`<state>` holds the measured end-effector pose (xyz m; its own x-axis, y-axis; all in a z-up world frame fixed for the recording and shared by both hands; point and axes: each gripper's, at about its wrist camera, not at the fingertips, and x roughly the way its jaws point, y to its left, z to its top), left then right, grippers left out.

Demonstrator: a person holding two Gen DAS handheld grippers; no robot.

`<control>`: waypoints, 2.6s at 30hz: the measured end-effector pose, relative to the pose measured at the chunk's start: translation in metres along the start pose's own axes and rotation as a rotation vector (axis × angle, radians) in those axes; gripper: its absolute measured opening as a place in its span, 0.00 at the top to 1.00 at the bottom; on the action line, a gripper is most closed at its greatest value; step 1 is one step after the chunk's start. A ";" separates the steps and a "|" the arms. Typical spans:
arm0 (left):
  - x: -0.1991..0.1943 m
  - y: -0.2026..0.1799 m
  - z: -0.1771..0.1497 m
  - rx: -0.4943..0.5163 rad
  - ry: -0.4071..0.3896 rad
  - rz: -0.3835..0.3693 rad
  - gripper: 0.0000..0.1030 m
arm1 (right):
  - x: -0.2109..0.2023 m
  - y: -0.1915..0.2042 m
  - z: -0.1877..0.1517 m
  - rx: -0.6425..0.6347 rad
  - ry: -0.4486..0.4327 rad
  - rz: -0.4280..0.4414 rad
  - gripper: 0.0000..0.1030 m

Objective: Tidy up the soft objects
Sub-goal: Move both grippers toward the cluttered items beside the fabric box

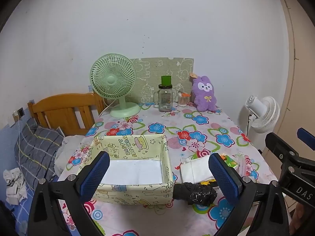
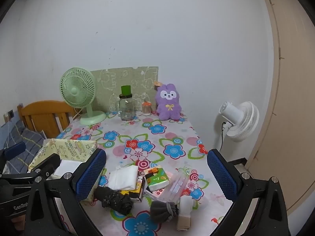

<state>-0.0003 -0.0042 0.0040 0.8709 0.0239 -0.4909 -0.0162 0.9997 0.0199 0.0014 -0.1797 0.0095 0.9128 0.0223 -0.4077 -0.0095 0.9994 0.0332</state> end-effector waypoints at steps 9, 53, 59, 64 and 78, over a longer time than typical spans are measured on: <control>0.000 -0.001 0.000 -0.003 0.000 -0.005 0.02 | 0.000 0.001 -0.001 0.004 0.003 0.012 0.00; 0.001 -0.006 -0.003 0.008 -0.022 -0.037 0.04 | -0.001 -0.006 -0.003 0.028 0.004 -0.005 0.00; 0.002 -0.009 -0.006 0.013 -0.020 -0.041 0.04 | -0.001 -0.007 -0.004 0.029 0.003 -0.008 0.00; 0.003 -0.010 -0.008 0.016 -0.014 -0.045 0.04 | 0.001 -0.007 -0.005 0.035 0.011 -0.012 0.00; 0.013 -0.021 -0.016 0.021 0.019 -0.080 0.05 | 0.005 -0.011 -0.010 0.038 0.033 -0.015 0.00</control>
<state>0.0039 -0.0243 -0.0168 0.8596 -0.0552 -0.5079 0.0631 0.9980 -0.0017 0.0018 -0.1901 -0.0021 0.8987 0.0088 -0.4384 0.0200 0.9979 0.0610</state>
